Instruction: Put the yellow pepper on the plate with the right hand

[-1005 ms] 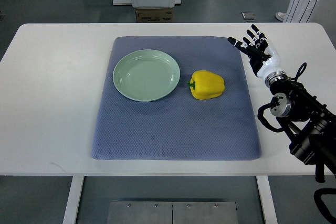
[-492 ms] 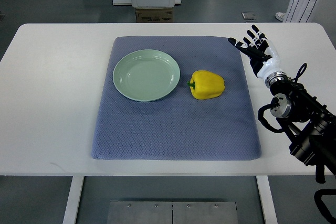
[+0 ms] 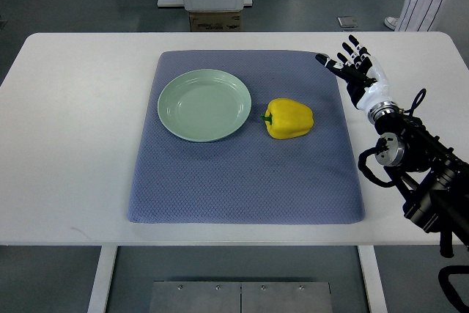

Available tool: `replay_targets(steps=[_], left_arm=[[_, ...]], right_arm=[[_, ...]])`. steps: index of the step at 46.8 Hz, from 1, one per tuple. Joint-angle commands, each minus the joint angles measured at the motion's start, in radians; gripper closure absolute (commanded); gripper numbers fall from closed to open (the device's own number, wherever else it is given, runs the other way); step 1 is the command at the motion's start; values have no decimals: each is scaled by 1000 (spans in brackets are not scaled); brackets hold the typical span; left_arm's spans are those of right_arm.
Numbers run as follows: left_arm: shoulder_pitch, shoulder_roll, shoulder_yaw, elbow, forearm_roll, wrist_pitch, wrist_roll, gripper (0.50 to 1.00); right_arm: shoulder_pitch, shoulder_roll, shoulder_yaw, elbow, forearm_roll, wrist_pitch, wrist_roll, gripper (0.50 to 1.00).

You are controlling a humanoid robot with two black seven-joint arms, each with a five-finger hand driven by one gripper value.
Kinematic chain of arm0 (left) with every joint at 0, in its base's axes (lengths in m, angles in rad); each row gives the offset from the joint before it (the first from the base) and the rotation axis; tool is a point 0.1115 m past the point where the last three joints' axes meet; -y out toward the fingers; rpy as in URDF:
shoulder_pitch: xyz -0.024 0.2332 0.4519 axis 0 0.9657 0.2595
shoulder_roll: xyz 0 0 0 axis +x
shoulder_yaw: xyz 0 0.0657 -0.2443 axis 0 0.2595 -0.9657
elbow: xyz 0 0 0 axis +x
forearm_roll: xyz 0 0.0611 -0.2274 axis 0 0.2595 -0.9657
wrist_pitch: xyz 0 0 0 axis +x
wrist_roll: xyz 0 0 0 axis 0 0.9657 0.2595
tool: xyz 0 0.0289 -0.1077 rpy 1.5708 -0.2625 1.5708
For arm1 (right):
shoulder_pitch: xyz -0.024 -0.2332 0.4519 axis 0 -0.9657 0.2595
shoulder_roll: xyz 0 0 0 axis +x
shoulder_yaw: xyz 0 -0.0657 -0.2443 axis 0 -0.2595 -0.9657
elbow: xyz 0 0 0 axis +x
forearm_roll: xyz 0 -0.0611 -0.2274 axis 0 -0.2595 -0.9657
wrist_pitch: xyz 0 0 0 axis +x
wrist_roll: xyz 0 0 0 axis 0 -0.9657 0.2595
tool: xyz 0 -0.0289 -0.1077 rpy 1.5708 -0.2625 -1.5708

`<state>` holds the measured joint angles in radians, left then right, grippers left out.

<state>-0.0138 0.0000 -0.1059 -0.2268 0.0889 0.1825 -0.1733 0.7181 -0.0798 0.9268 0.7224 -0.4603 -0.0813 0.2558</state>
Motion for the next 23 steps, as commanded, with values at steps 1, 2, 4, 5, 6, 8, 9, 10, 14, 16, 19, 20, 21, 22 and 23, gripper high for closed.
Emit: replay_targets(steps=[1, 2, 4, 5, 6, 8, 9, 10, 14, 16, 19, 20, 21, 22, 23], left_arm=[[0, 0, 0, 0, 0, 0, 0, 500], [0, 0, 0, 0, 0, 0, 0, 500], [0, 0, 0, 0, 0, 0, 0, 500], [0, 0, 0, 0, 0, 0, 0, 500], [0, 0, 0, 0, 0, 0, 0, 500], [0, 0, 0, 1, 0, 0, 0, 500], [0, 0, 0, 0, 0, 0, 0, 500], [0, 0, 0, 1, 0, 0, 0, 500], [0, 0, 0, 0, 0, 0, 0, 500], [0, 0, 0, 0, 0, 0, 0, 500], [0, 0, 0, 1, 0, 0, 0, 500], [0, 0, 0, 0, -1, 0, 0, 500], [0, 0, 0, 0, 0, 0, 0, 500], [0, 0, 0, 1, 0, 0, 0, 500], [0, 0, 0, 0, 0, 0, 0, 500]], right_arm=[[0, 0, 0, 0, 0, 0, 2, 500], [0, 0, 0, 0, 0, 0, 3, 500], [0, 0, -2, 0, 0, 0, 6, 500], [0, 0, -6, 0, 0, 0, 8, 500], [0, 0, -9, 0, 0, 0, 8, 500], [1, 0, -16, 0, 0, 0, 8, 500], [1, 0, -16, 0, 0, -2, 8, 500], [1, 0, -17, 0, 0, -2, 8, 500], [3, -2, -19, 0, 0, -2, 8, 500], [4, -2, -19, 0, 0, -2, 8, 500], [6, -2, -19, 0, 0, -2, 8, 500], [7, -2, -19, 0, 0, -2, 8, 500], [7, -2, -19, 0, 0, -2, 8, 500], [9, -2, -19, 0, 0, -2, 8, 500], [9, -2, -19, 0, 0, -2, 8, 500]])
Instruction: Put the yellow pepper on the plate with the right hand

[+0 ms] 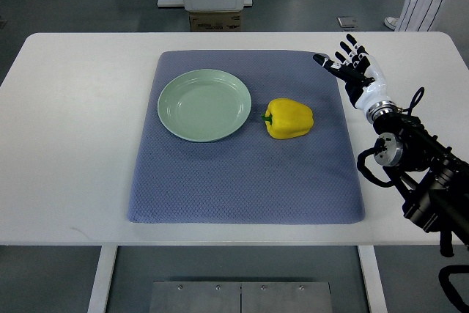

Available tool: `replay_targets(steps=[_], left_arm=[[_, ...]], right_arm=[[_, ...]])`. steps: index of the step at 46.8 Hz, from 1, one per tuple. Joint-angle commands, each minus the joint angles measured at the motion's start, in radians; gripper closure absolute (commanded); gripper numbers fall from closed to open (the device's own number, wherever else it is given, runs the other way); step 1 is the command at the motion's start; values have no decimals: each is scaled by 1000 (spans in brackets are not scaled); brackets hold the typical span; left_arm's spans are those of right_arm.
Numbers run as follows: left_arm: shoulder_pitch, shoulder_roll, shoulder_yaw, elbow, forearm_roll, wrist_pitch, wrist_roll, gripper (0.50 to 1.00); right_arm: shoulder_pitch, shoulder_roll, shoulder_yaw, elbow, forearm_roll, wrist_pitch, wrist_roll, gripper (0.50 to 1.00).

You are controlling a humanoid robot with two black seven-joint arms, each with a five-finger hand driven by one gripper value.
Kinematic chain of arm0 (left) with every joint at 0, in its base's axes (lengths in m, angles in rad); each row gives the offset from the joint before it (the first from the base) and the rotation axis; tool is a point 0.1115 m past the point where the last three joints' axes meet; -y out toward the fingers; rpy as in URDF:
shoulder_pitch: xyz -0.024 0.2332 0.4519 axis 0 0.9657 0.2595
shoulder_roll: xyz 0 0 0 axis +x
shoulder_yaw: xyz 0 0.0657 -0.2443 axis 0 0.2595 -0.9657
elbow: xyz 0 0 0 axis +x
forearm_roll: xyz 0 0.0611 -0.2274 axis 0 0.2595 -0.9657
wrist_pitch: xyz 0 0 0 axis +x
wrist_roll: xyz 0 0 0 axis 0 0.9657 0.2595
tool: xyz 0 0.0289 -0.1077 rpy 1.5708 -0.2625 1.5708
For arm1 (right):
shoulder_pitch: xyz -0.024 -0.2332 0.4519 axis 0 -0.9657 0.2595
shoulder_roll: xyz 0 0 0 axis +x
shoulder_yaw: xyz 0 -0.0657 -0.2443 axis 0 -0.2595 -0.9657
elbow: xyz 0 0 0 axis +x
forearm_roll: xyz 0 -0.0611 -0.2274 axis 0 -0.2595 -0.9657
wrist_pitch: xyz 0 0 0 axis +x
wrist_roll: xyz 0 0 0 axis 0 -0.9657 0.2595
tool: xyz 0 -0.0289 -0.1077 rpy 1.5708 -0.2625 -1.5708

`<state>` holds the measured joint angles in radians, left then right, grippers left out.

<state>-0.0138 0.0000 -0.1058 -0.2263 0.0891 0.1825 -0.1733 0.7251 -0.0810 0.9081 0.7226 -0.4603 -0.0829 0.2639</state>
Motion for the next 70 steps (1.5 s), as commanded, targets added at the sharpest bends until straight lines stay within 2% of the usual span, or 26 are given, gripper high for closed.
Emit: replay_targets(steps=[1, 38, 49, 64, 70], left_arm=[[0, 0, 0, -1, 0, 0, 0, 500], [0, 0, 0, 1, 0, 0, 0, 500], [0, 0, 0, 1, 0, 0, 0, 500], [0, 0, 0, -1, 0, 0, 0, 500], [0, 0, 0, -1, 0, 0, 0, 500]], right_arm=[[4, 0, 0, -2, 0, 0, 0, 500], [23, -9, 0, 1, -1, 2, 0, 500], [24, -52, -31, 28, -11, 38, 1, 500], [80, -152, -228, 86, -26, 58, 74, 502], [99, -183, -301, 130, -141, 60, 109, 505]])
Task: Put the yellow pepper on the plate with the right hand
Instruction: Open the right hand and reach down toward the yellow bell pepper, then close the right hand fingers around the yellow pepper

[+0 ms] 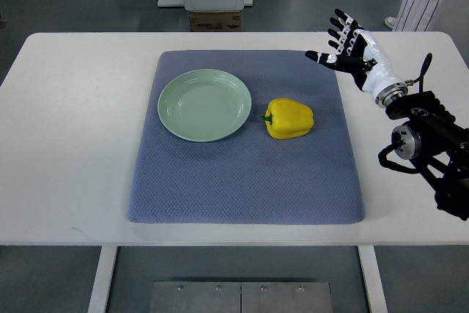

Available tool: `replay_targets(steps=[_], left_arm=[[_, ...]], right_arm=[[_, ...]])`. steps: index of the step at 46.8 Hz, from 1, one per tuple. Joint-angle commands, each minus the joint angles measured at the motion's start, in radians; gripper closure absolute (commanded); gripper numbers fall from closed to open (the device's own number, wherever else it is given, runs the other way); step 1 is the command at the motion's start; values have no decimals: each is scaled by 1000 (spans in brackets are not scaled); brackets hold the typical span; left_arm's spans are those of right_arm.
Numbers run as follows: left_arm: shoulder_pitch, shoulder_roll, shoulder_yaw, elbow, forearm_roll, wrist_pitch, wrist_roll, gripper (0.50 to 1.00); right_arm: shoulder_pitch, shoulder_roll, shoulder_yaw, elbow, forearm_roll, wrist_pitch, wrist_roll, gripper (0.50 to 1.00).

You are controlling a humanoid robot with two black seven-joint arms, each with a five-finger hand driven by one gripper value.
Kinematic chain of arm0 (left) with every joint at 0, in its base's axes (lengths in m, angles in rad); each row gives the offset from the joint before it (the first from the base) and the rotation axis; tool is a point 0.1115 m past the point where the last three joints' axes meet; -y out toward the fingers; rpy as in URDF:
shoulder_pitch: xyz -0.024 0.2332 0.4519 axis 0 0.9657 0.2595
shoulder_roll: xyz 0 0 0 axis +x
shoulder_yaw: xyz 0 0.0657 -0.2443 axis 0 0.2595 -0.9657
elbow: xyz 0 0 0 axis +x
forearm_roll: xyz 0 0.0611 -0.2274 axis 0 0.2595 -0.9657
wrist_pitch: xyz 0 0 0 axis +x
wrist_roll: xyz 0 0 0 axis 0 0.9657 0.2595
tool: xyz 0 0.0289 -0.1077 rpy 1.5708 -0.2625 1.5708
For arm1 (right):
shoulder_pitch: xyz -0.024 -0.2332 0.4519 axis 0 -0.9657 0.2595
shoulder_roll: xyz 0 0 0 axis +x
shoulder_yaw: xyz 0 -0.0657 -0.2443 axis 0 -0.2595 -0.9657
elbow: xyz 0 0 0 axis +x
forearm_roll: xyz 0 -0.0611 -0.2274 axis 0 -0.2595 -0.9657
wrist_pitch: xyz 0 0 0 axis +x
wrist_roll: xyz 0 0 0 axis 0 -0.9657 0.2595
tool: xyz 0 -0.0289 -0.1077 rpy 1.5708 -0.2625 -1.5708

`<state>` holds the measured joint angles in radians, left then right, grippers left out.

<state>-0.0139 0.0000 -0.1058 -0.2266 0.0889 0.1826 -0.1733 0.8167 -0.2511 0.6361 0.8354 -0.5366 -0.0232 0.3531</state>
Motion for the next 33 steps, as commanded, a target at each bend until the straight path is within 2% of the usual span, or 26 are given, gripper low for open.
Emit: replay_targets(steps=[1, 8, 25, 33], left_arm=[[0, 0, 0, 1, 0, 0, 0, 500], [0, 0, 0, 0, 0, 0, 0, 500], [0, 0, 0, 0, 0, 0, 0, 500], [0, 0, 0, 0, 0, 0, 0, 500]], right_arm=[[9, -16, -36, 22, -89, 0, 26, 505], [25, -31, -93, 39, -218, 14, 61, 505], [117, -57, -326, 42, -329, 26, 135, 505], [145, -57, -418, 40, -373, 26, 144, 505]])
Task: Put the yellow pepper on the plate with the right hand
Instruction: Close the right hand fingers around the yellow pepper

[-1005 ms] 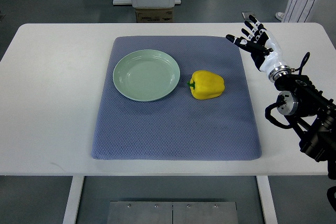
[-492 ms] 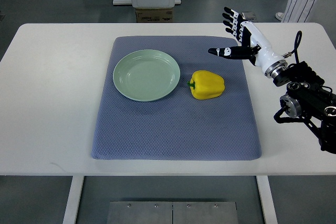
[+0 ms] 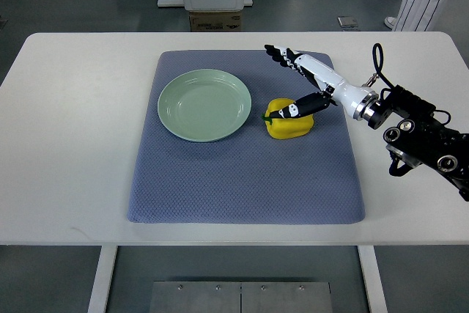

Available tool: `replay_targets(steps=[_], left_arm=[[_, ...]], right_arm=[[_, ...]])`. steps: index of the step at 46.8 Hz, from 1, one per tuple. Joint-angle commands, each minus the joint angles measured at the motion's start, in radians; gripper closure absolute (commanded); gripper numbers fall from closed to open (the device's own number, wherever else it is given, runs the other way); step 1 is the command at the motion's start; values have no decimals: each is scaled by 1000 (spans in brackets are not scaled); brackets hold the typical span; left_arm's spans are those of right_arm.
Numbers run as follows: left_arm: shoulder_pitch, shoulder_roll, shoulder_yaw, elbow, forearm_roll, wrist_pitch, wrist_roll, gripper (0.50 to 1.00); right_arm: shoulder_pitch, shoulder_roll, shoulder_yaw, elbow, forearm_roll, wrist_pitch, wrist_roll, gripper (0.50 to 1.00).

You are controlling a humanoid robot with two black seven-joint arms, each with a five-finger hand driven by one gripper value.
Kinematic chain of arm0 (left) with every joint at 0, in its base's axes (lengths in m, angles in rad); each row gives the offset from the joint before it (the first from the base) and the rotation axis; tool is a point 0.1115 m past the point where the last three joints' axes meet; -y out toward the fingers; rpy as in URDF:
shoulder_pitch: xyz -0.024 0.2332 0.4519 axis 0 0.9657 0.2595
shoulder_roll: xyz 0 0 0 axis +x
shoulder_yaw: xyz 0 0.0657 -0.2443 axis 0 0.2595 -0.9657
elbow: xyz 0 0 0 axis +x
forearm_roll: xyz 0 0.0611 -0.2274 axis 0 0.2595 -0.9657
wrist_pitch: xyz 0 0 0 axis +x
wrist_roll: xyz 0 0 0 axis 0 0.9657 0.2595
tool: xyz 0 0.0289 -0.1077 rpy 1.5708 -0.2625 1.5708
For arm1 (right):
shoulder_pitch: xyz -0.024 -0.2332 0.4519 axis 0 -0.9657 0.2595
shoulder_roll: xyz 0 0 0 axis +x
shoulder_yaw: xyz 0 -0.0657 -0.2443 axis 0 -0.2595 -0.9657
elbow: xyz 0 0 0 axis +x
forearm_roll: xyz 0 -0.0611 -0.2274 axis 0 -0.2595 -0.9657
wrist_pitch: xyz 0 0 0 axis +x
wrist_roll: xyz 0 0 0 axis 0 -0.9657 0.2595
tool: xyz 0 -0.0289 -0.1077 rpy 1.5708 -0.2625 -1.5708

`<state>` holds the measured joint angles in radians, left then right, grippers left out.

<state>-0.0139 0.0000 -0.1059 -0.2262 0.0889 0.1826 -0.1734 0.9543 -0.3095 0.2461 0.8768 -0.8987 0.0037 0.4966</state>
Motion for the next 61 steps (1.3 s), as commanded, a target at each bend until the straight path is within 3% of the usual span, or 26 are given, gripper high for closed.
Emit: replay_targets(steps=[1, 22, 34, 54, 58, 61], left_arm=[[0, 0, 0, -1, 0, 0, 0, 500], [0, 0, 0, 1, 0, 0, 0, 500], [0, 0, 0, -1, 0, 0, 0, 500], [0, 0, 0, -1, 0, 0, 0, 500], [0, 0, 0, 1, 0, 0, 0, 500], [0, 0, 0, 1, 0, 0, 0, 500]], right_arm=[[10, 1, -39, -2, -11, -1, 0, 505], [14, 7, -97, -71, -52, -5, -10, 507], [18, 9, -139, -84, -54, -10, -10, 546], [18, 13, -189, -125, -54, -14, -18, 703], [18, 13, -189, -130, -54, -14, -18, 795], [20, 13, -189, -140, -54, -14, -19, 895]])
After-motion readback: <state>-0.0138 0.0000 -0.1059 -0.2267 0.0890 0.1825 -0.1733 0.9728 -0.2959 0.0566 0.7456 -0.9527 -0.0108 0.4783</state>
